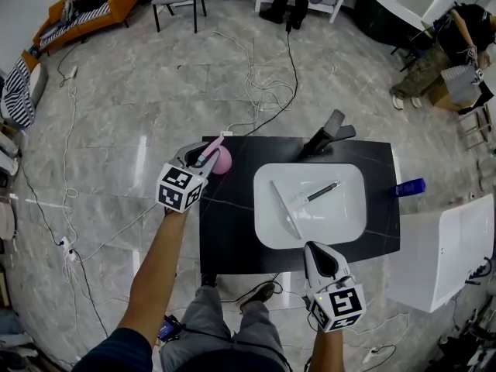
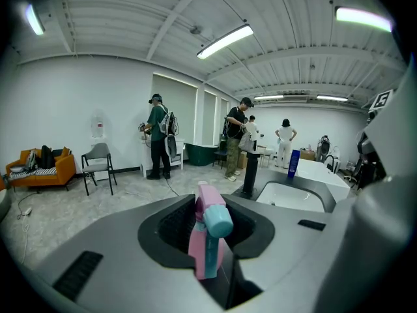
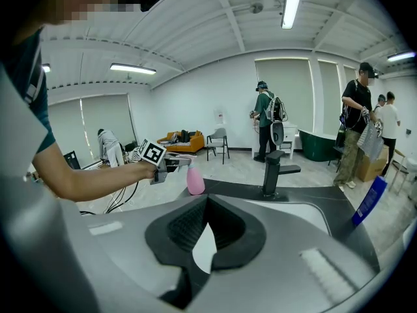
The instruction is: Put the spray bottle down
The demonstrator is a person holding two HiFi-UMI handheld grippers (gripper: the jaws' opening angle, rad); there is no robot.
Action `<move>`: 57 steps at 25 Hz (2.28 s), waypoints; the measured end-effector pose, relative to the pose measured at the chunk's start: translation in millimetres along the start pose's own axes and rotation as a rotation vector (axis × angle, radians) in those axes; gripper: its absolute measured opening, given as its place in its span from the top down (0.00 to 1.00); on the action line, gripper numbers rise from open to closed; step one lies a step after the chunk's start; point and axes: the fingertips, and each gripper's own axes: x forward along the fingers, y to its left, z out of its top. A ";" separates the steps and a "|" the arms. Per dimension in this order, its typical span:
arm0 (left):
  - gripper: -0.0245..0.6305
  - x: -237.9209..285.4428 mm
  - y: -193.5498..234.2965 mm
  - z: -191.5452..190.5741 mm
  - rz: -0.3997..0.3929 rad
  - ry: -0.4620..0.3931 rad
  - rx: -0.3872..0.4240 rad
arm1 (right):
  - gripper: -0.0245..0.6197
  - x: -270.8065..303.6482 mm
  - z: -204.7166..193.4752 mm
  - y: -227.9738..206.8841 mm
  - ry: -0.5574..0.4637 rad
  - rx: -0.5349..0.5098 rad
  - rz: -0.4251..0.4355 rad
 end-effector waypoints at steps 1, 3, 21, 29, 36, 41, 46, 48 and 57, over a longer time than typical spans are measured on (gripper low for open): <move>0.82 0.3 -0.6 0.1 -0.004 -0.002 -0.001 | 0.95 -1.3 1.1 0.3 -0.001 -0.002 -0.001; 0.82 0.7 -1.6 0.5 -0.015 -0.002 -0.002 | 0.95 -4.3 3.3 1.5 -0.004 -0.006 -0.003; 0.50 -44.8 -18.9 40.5 -0.013 -0.046 0.074 | 0.95 -41.8 32.0 14.4 -0.070 -0.021 -0.031; 0.51 -119.1 -41.2 90.1 -0.012 -0.130 0.154 | 0.95 -75.6 69.1 19.4 -0.135 -0.054 -0.061; 0.74 -200.5 -79.1 128.1 -0.072 -0.192 0.240 | 0.95 -108.3 106.6 35.5 -0.203 -0.100 -0.068; 0.95 -253.1 -112.8 143.7 -0.142 -0.231 0.255 | 0.95 -130.5 136.2 51.4 -0.250 -0.158 -0.067; 0.96 -297.5 -138.5 151.5 -0.196 -0.248 0.239 | 0.95 -148.3 159.8 73.4 -0.285 -0.210 -0.049; 0.96 -312.1 -146.3 156.4 -0.212 -0.270 0.215 | 0.95 -153.6 165.9 80.7 -0.301 -0.222 -0.037; 0.96 -349.9 -170.8 185.4 -0.244 -0.322 0.255 | 0.95 -174.0 175.9 106.2 -0.323 -0.258 0.018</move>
